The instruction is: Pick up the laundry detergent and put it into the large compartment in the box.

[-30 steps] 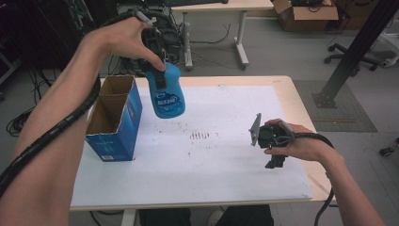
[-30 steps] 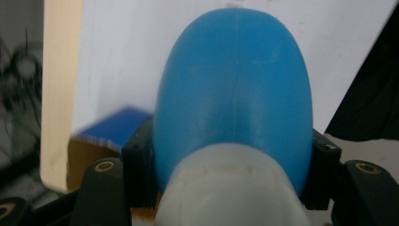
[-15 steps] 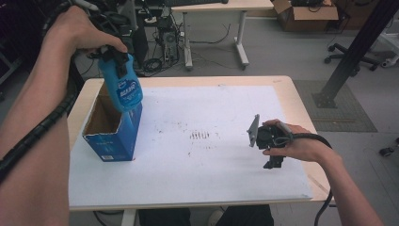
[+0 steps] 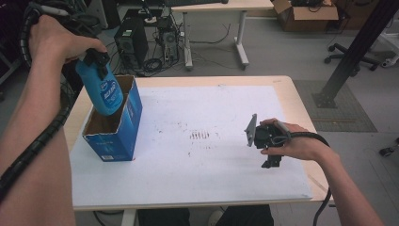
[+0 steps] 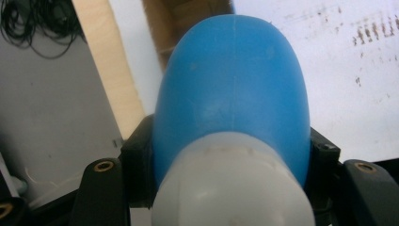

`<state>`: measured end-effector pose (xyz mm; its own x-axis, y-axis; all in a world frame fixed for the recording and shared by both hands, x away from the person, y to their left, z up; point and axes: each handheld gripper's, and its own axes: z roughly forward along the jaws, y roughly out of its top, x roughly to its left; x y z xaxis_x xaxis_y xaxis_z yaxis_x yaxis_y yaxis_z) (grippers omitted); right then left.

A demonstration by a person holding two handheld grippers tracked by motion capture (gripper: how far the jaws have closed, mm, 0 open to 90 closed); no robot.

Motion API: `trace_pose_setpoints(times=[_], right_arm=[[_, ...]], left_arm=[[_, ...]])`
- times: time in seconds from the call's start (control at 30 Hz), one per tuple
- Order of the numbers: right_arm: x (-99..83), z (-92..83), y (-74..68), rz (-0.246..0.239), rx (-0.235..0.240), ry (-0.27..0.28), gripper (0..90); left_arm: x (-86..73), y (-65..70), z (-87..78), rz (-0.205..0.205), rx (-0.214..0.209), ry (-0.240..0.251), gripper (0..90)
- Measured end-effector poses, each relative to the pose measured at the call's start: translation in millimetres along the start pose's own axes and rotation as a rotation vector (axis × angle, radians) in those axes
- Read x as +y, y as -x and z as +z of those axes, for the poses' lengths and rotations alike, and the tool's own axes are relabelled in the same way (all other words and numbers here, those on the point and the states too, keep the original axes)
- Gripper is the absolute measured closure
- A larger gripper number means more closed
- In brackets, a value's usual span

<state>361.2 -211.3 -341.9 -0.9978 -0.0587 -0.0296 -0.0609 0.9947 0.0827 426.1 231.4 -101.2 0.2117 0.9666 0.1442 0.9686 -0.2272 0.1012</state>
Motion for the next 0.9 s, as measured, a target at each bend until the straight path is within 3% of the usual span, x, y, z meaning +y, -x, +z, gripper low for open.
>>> trace_pose_setpoints(times=[0.07, 0.17, 0.5, 0.9], right_arm=[[0.4, -0.2, -0.2, -0.002, -0.001, 0.002, 4.6], [1.2, 0.1, -0.3, -0.008, -0.001, 0.002, 4.6], [2.2, 2.0, -2.2, -0.019, 0.001, 0.007, 4.6], [2.7, 8.2, -2.2, -0.023, 0.011, 0.001, 4.6]], left_arm=[[-5.3, -5.4, 2.1, -0.052, -0.019, 0.016, 38.1], [-7.6, -6.0, 4.9, -0.071, -0.017, 0.016, 38.1], [-7.6, -2.8, 19.4, -0.091, 0.0, 0.007, 38.1], [-10.9, -5.0, 62.6, -0.114, -0.009, -0.007, 38.1]])
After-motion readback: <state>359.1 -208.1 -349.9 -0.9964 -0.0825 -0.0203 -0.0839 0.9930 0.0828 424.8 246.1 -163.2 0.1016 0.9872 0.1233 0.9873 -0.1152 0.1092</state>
